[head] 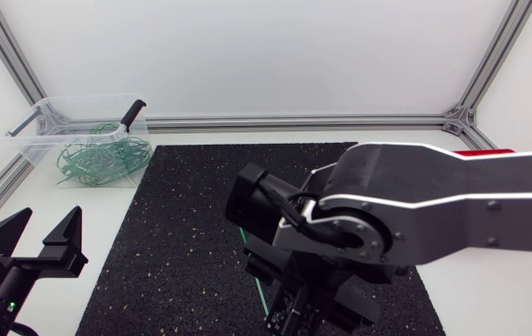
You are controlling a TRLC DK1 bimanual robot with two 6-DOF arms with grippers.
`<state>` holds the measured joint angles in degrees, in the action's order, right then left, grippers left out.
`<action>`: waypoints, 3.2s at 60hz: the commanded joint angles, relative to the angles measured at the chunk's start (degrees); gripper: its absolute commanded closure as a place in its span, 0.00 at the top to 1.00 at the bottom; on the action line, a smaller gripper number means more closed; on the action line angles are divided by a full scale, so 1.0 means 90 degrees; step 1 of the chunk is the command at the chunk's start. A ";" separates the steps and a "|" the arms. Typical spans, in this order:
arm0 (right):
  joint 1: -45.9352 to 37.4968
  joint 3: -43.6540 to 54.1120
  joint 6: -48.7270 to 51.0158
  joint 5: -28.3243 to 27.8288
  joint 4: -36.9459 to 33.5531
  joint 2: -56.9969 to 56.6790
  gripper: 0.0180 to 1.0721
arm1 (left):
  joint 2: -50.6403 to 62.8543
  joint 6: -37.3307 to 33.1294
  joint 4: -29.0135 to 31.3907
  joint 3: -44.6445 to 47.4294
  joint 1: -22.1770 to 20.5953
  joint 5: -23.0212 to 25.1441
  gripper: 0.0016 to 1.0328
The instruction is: Take a green cable tie from the red box, thread the tail through the head to close it, then place it in the transparent bin on the left.
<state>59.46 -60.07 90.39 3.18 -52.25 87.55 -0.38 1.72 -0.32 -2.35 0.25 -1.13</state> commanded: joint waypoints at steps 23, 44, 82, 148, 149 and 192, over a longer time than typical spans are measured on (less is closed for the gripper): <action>0.0825 0.0435 0.0494 -0.0012 0.0259 0.0067 0.52 | -0.0026 -0.0005 0.0182 0.0232 -0.0008 0.0008 0.96; 0.0932 0.0503 0.0894 -0.0226 0.0532 0.0409 0.53 | -0.0026 -0.0015 0.0191 0.0232 -0.0038 0.0008 0.96; 0.0561 0.0835 0.1842 -0.0627 0.1098 0.0741 0.53 | -0.0016 -0.0015 0.0191 0.0232 -0.0096 0.0008 0.96; 0.0385 0.0493 0.2750 -0.1027 0.1167 0.1405 0.21 | -0.0016 -0.0015 0.0182 0.0232 -0.0096 0.0008 0.96; 0.0385 0.0474 0.2759 -0.1027 0.1147 0.1415 0.21 | -0.0016 -0.0015 0.0182 0.0232 -0.0096 0.0008 0.96; 0.0092 -0.0425 0.2408 -0.1291 0.0229 0.1444 0.08 | -0.0016 -0.0054 0.0182 0.0232 -0.0174 0.0008 0.96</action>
<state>60.84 -64.38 112.29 -7.86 -48.47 100.84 -0.38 1.67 -0.30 -2.35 -0.95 -1.10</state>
